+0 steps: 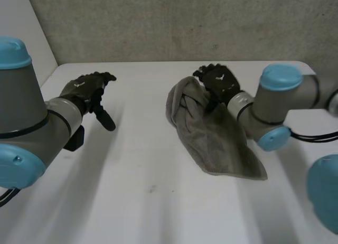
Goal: Fold the towel.
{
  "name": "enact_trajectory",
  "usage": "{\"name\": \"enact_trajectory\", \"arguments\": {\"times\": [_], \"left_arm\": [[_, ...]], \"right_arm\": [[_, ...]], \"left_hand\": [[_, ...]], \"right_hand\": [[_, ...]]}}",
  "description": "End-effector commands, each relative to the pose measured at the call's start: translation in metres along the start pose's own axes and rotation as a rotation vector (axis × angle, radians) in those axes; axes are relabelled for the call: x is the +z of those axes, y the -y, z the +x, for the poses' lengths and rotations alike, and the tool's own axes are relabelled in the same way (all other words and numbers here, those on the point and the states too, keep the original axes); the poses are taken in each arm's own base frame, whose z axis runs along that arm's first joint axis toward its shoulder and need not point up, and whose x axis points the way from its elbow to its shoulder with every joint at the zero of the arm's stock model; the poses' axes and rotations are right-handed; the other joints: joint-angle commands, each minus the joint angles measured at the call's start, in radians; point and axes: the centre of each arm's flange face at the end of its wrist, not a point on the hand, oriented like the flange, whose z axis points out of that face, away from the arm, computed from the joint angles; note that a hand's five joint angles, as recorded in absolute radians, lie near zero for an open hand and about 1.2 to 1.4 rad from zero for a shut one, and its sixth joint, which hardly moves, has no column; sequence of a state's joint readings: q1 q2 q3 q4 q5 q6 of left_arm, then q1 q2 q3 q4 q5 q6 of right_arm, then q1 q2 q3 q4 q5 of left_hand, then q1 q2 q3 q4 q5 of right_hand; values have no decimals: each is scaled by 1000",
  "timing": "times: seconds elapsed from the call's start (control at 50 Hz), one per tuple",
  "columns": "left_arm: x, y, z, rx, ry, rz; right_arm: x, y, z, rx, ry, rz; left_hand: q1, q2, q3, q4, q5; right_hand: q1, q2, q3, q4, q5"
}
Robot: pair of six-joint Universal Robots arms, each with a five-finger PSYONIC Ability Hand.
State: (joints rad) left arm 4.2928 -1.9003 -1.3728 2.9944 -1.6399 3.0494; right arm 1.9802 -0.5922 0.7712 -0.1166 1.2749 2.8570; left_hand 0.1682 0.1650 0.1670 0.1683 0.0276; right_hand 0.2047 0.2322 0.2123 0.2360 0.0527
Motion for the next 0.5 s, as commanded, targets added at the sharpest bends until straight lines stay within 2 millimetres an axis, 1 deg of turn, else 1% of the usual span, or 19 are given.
{"name": "enact_trajectory", "arguments": {"times": [0.02, 0.04, 0.06, 0.08, 0.1, 0.12, 0.14, 0.16, 0.2, 0.22, 0.26, 0.28, 0.3, 0.32, 0.36, 0.38, 0.42, 0.44, 0.5], "left_arm": [[0, -15, -2, 3, 3, -25], [0, -15, -2, 3, 3, -25], [0, -16, -2, 6, 3, -23], [0, -16, -2, 9, 2, -17], [0, -16, -2, 9, 2, -17], [0, -16, -2, 9, 4, -16], [0, -16, -1, 11, 1, -16], [0, -16, -1, 11, 1, -16], [1, -16, -1, 11, 0, -14], [1, -16, -1, 11, 0, -14], [1, -15, -1, 11, -1, -11], [1, -15, 0, 6, -5, -7], [1, -15, 2, 3, -11, -1], [1, -15, 2, 3, -11, -1], [3, -19, 9, 2, -32, 3], [3, -19, 10, 2, -32, 3], [5, -22, 14, -3, -44, 2], [7, -26, 17, -15, -53, -2], [13, -32, 25, -76, -75, -2]], "right_arm": [[15, -45, -18, 12, -17, -98], [16, -43, -16, 6, -38, -97], [16, -43, -16, 6, -38, -97], [16, -37, -13, 8, -55, -88], [16, -37, -13, 8, -55, -88], [15, -22, -8, 6, -73, -62], [13, -1, -2, -1, -88, -26], [13, 0, -2, -1, -88, -25], [-1, 41, 6, -13, -98, 25], [-1, 41, 6, -13, -98, 25], [-24, 77, 9, -34, -98, 55], [-24, 78, 9, -34, -98, 56], [-37, 90, 9, -40, -98, 61], [-37, 90, 9, -40, -98, 61], [-61, 110, 7, -59, -98, 67], [-61, 110, 7, -60, -98, 67], [-85, 129, 2, -81, -97, 76], [-85, 129, 2, -81, -97, 76], [-104, 143, -5, -85, -88, 88]], "left_hand": [[10, 13, 11, 10, -24], [10, 13, 11, 10, -24], [10, 13, 11, 10, -24], [10, 13, 11, 10, -24], [10, 13, 11, 10, -24], [10, 13, 11, 10, -24], [10, 13, 11, 10, -24], [10, 13, 11, 10, -24], [10, 13, 11, 10, -24], [10, 13, 11, 10, -24], [10, 13, 11, 10, -24], [10, 13, 11, 10, -24], [10, 13, 11, 10, -24], [10, 13, 11, 10, -24], [7, 10, 8, 7, -27], [7, 10, 8, 7, -27], [7, 10, 8, 7, -27], [7, 10, 8, 7, -27], [10, 13, 11, 10, -24]], "right_hand": [[309, 282, 302, 278, 287], [626, 598, 618, 594, 603], [629, 601, 621, 598, 606], [957, 930, 950, 926, 935], [961, 933, 953, 929, 938], [1189, 1162, 1182, 1158, 1167], [1192, 1164, 1184, 1160, 1169], [1192, 1164, 1184, 1160, 1169], [1192, 1164, 1184, 1160, 1169], [1192, 1164, 1184, 1160, 1169], [1192, 1164, 1184, 1160, 1169], [1192, 1164, 1184, 1160, 1169], [1192, 1164, 1184, 1160, 1169], [1192, 1164, 1184, 1160, 1169], [1192, 1164, 1184, 1160, 1169], [1192, 1164, 1184, 1160, 1169], [1192, 1164, 1184, 1160, 1169], [1192, 1164, 1184, 1160, 1169], [1192, 1164, 1184, 1160, 1169]]}}
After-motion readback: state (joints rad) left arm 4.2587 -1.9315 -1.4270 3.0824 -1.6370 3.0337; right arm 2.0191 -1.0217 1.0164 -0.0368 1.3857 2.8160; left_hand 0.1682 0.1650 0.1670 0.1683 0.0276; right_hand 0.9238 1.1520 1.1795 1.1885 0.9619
